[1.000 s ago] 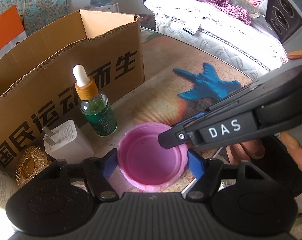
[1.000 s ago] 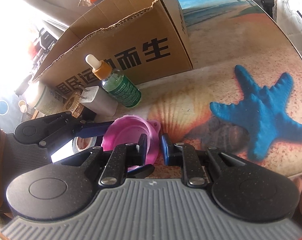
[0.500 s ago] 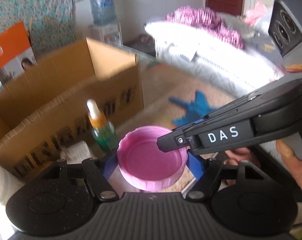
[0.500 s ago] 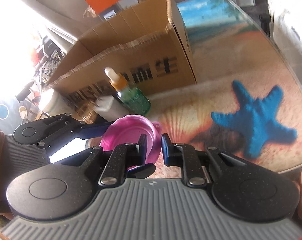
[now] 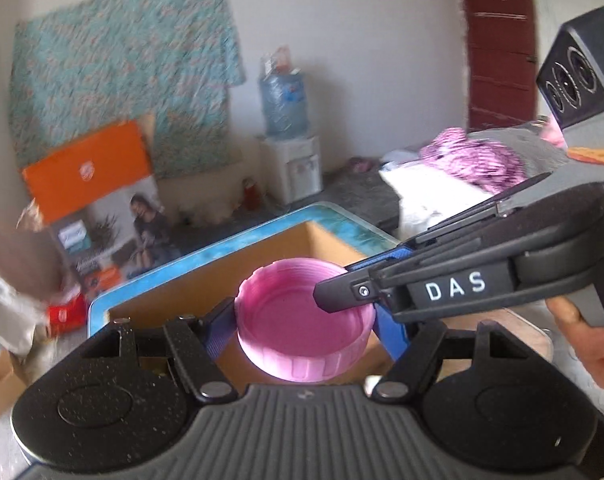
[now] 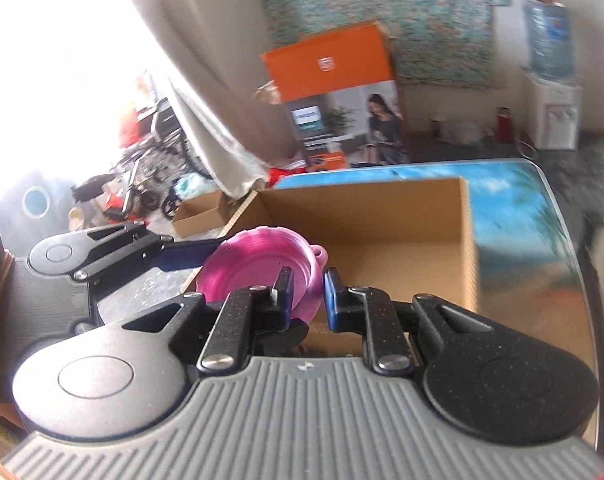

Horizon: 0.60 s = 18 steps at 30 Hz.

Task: Organize rigid objects
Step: 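Lift the pink bowl with the right tool and carry it over the box, then lower the pink bowl into the box and open the right tool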

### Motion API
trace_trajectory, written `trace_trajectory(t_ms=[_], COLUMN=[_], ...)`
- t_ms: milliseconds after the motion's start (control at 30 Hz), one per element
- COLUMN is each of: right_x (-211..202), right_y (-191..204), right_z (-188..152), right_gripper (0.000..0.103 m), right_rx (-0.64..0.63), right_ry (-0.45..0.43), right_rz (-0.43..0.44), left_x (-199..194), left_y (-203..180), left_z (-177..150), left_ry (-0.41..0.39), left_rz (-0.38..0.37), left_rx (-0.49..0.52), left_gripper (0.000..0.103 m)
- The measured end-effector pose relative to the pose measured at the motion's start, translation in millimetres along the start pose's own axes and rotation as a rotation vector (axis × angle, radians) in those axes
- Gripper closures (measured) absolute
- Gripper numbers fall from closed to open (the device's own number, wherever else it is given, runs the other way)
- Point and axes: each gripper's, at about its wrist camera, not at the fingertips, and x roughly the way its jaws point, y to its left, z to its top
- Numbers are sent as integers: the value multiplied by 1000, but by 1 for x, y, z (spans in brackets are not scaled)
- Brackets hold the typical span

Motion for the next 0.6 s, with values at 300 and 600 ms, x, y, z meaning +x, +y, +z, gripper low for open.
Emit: trace_trajectory(t_ms=[300,600], right_x=[134,209], right_y=[-31,-40], right_z=[49,30], right_gripper=[88,86], right_rx=[110,141], right_ry=[356,576], right_rz=[70,58], left_x=[95,135], left_y=[78,99], left_z=[-5,-27], left_ry=[327,499], left_rz=[-73,-115], left_rx=[-176,-248], left_gripper=[29,29])
